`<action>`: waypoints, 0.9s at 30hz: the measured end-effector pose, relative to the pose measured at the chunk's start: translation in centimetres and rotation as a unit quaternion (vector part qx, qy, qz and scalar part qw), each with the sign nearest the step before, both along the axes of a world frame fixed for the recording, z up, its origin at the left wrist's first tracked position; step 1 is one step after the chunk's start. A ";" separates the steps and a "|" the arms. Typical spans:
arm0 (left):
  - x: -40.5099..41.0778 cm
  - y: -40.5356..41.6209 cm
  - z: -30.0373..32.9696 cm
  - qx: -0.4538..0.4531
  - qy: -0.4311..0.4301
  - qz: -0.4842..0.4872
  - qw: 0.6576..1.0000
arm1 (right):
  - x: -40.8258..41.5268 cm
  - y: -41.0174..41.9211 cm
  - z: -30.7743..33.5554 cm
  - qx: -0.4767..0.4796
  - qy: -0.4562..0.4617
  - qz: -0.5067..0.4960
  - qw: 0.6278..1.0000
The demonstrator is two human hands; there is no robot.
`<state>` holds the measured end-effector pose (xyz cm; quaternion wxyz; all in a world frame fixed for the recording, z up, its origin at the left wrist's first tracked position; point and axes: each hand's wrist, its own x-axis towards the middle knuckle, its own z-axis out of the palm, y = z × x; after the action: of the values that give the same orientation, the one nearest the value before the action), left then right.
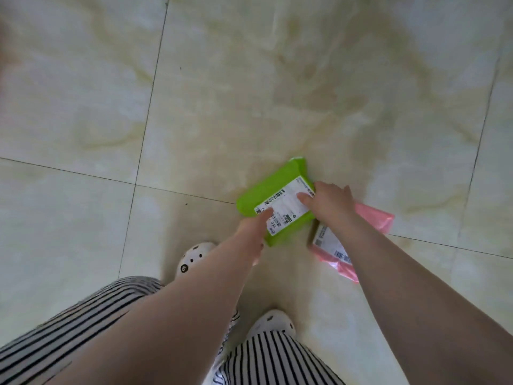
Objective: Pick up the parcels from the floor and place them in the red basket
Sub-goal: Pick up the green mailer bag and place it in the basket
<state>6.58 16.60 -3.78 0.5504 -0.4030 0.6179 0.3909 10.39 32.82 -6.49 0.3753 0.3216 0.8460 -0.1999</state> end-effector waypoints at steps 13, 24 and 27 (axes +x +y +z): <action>-5.4 -1.5 22.2 0.061 0.288 -0.036 0.955 | -2.1 -4.2 24.4 -0.182 0.301 -0.499 0.792; -5.3 -7.7 54.1 0.157 0.326 0.125 0.924 | -1.8 -10.4 55.4 -0.269 0.355 -0.508 0.737; -5.2 -10.7 60.9 0.181 0.345 0.150 0.909 | -2.0 -12.6 62.2 -0.303 0.386 -0.490 0.721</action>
<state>1.38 5.94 57.15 0.3013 -0.2244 0.6203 0.6886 8.34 20.22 55.67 -0.0567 0.4556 0.5365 -0.7080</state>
